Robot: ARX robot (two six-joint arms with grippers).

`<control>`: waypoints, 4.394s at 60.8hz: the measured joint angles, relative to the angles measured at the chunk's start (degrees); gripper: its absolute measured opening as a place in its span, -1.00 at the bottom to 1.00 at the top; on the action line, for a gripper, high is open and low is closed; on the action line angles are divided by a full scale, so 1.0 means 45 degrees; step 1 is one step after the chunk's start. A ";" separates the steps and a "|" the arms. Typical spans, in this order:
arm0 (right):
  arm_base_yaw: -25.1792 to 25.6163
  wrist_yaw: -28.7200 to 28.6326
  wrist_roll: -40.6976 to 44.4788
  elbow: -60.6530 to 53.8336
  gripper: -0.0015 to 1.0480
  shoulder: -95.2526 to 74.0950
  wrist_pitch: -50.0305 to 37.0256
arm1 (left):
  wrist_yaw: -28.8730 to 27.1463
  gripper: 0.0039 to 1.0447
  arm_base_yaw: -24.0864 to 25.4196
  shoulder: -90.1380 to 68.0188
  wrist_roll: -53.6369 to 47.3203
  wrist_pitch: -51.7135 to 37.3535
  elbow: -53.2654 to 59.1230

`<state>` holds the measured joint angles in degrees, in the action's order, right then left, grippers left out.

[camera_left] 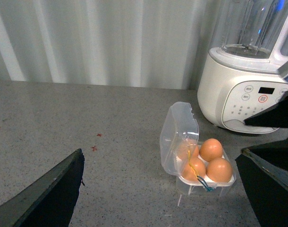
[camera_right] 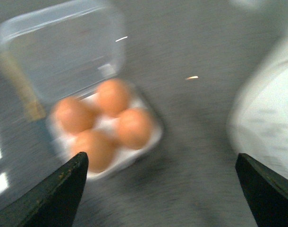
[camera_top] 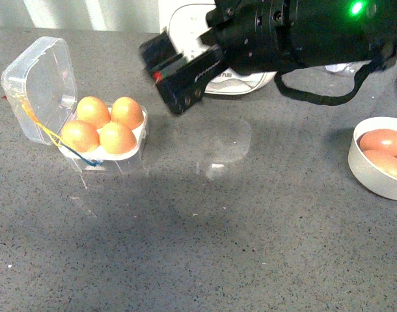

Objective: Put egg into box

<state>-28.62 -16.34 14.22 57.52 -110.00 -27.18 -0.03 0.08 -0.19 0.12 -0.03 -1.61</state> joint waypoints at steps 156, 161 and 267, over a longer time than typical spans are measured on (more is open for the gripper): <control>0.6329 0.3648 -0.3021 -1.2726 -0.94 2.2197 0.3755 | -0.0005 0.87 0.0000 0.0005 0.0005 0.0000 0.0000; 0.6329 0.3643 -0.3016 -1.2716 -0.94 2.3314 0.5241 | -0.0005 0.87 0.0000 0.0005 0.0005 0.0000 0.0000; 0.6334 0.3614 -0.3050 -1.2716 0.86 2.4392 0.6033 | 0.0908 0.87 0.0335 -1.9754 -0.1865 -0.5226 -0.7193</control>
<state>-0.12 -0.08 0.49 0.30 -0.23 -0.03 4.05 1.58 -89.08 -8.27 -23.55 -33.98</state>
